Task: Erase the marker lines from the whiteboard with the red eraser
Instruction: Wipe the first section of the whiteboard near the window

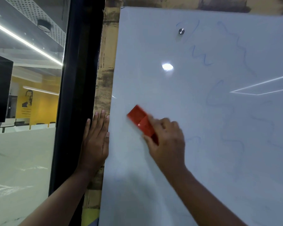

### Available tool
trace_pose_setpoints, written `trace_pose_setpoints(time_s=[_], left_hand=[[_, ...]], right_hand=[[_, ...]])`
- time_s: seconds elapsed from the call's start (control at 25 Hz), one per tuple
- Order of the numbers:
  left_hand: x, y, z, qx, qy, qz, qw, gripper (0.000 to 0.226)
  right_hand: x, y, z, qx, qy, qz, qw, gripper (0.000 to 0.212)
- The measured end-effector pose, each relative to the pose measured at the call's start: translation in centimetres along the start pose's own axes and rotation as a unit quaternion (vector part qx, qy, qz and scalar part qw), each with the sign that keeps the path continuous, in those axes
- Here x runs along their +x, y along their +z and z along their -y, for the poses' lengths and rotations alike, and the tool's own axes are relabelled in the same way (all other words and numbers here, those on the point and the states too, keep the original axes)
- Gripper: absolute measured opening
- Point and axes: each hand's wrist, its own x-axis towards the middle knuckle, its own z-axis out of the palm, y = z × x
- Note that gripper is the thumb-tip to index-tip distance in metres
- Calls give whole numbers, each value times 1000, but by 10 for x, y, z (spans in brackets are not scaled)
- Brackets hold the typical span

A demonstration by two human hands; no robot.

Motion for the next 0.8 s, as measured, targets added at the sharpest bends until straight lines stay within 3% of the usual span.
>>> trace_pose_setpoints(time_s=[0.12, 0.28, 0.56, 0.68, 0.8], left_hand=[[-1, 0, 1, -3, -11, 12, 1000, 57], [-10, -2, -1, -7, -21, 21, 1000, 58], [-48, -4, -7, -24, -34, 44, 998, 58], [-63, -4, -7, -23, -37, 53, 998, 57], [-75, -4, -9, -13, -40, 64, 997, 57]], right_hand=[[-50, 12, 20, -11, -100, 51, 994, 63], [-55, 5, 13, -27, -122, 66, 990, 65], [-47, -35, -46, -15, 103, -20, 994, 65], [-59, -33, -36, 13, 140, -10, 990, 66], [-70, -20, -11, 26, 113, 19, 993, 67]])
